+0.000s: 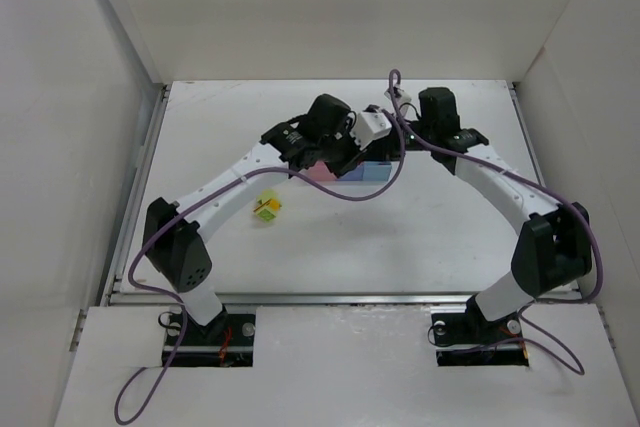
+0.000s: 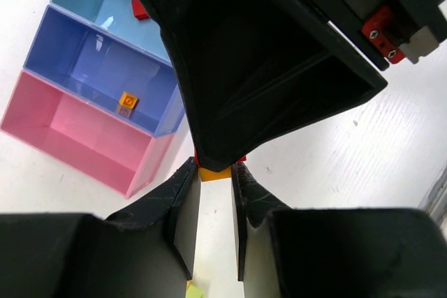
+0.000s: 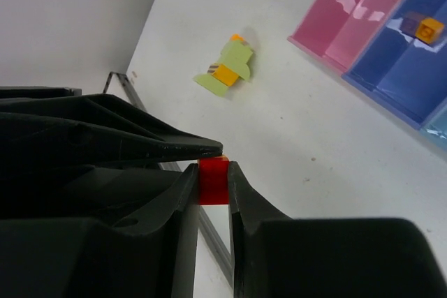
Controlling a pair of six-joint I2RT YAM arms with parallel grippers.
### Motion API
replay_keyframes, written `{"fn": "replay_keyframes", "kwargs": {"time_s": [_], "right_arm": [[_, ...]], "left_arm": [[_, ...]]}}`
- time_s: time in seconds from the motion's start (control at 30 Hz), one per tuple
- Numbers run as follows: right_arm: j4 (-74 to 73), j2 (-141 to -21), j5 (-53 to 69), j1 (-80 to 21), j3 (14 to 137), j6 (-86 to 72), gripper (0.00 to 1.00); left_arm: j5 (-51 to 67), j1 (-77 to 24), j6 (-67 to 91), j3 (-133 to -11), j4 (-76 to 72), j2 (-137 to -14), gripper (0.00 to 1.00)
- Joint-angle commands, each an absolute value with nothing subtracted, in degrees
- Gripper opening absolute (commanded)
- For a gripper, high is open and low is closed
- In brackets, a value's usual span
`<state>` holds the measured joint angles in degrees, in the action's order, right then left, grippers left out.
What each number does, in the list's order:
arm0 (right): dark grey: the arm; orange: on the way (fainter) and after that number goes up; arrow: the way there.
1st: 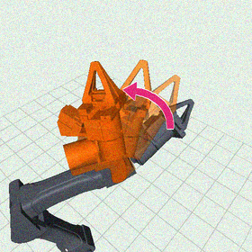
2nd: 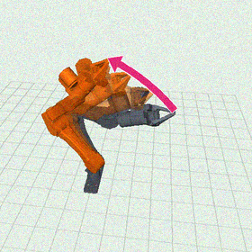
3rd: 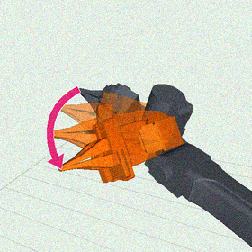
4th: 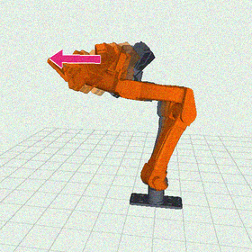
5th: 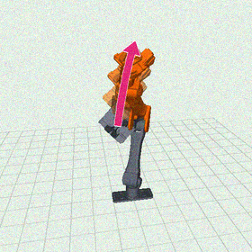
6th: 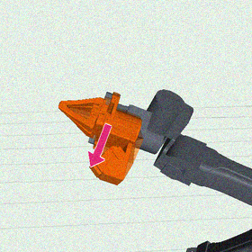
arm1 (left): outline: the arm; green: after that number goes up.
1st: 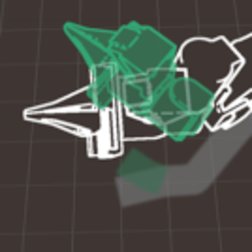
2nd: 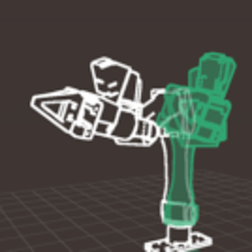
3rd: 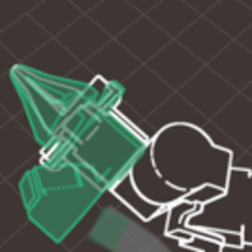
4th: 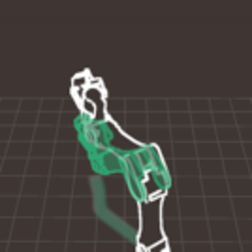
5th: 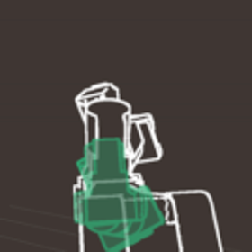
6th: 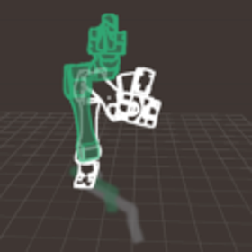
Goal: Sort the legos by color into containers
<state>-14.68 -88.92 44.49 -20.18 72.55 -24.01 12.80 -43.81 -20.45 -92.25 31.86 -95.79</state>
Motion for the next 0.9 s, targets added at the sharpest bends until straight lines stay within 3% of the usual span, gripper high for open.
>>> {"fn": "replay_keyframes", "kwargs": {"time_s": [0.0, 0.33, 0.7, 0.87], "right_arm": [[-15.38, -87.89, 36.93, -16.88, 73.30, -22.94, 0.00], [-16.70, -88.24, 28.92, -14.06, 76.98, -22.94, 0.00], [-23.02, -102.82, 13.02, -14.68, 90.60, -21.71, 0.00], [-28.38, -110.91, 11.16, -16.96, 98.34, -17.75, 0.23]], "left_arm": [[11.51, -42.11, -18.81, -86.68, 35.86, -96.42, 0.00], [14.50, -39.20, -15.56, -79.19, 35.69, -97.56, 0.00], [14.50, -38.14, -13.80, -77.53, 34.55, -96.50, 0.00], [14.50, -37.62, -13.80, -76.99, 34.01, -95.36, 0.00]]}}
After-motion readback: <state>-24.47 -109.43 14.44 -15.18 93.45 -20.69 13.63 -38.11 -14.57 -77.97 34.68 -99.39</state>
